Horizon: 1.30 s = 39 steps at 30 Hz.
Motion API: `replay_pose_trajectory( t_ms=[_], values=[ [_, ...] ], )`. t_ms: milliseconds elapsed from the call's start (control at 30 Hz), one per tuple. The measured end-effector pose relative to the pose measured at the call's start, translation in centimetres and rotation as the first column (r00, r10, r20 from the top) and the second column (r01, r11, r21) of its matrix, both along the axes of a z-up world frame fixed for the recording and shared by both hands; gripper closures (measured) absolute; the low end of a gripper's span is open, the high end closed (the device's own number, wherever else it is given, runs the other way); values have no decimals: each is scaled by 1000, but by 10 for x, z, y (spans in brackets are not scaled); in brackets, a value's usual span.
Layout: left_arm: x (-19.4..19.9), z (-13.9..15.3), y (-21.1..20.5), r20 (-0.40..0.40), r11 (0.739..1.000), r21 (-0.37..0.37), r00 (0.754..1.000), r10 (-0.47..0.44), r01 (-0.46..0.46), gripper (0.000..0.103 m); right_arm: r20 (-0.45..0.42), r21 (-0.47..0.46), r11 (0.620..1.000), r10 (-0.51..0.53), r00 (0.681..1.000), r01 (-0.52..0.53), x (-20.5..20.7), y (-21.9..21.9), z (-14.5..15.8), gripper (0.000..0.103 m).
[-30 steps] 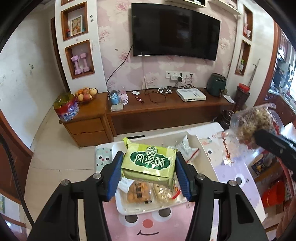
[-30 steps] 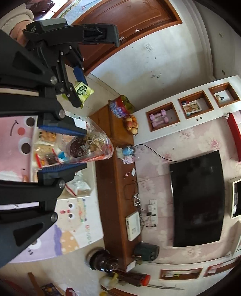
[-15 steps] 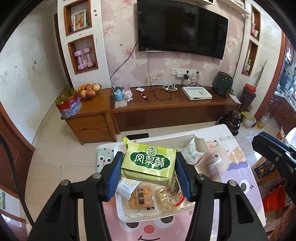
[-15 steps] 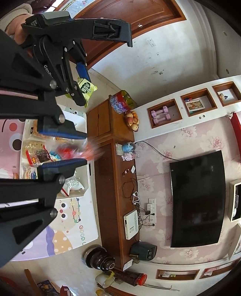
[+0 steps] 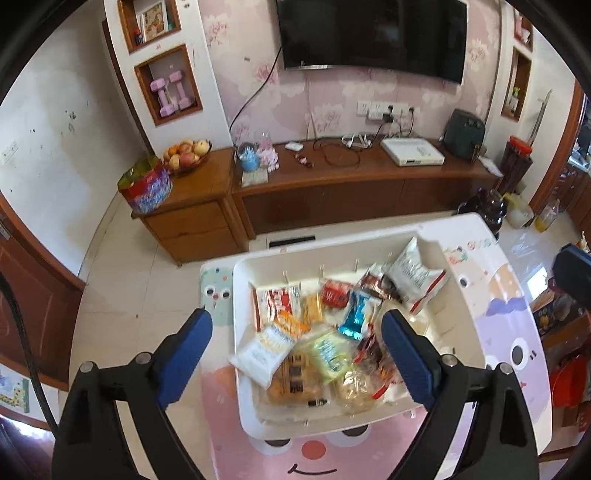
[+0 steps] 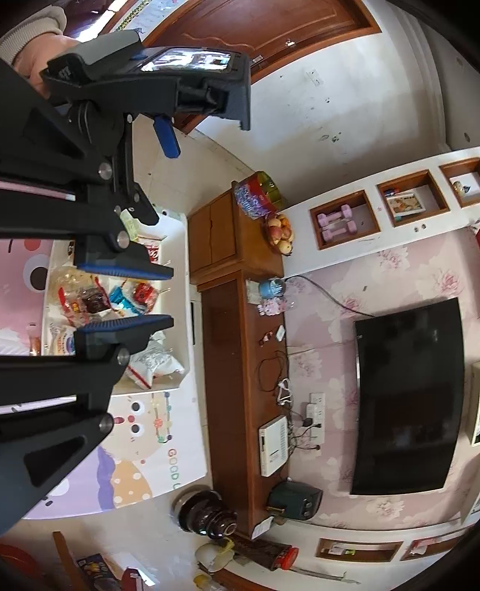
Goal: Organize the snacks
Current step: 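Carry both packs over the white tray and release them inside, then move the right gripper to the small orange pack beside the tray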
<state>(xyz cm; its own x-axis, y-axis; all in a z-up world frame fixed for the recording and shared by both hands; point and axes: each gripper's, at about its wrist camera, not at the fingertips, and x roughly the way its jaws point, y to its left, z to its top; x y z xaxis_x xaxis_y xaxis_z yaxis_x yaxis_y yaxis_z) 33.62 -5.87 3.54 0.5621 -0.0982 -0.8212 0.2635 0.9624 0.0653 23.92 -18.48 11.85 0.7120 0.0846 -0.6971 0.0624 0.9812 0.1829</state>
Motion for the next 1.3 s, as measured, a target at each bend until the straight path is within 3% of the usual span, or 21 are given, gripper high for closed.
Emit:
replay_pose_trajectory(
  t_ms=[300, 967, 1300],
  values=[
    [-10, -13, 2, -36, 1000, 4, 999, 8, -8, 11, -73, 37, 999, -19, 997, 22, -7, -12, -17, 82],
    [-53, -9, 4, -18, 1000, -25, 1000, -13, 13, 9, -87, 69, 997, -36, 996, 42, -43, -17, -32, 50],
    [-76, -26, -2, -11, 998, -54, 1000, -14, 13, 9, -135, 88, 994, -45, 990, 57, -61, -21, -67, 47]
  ],
)
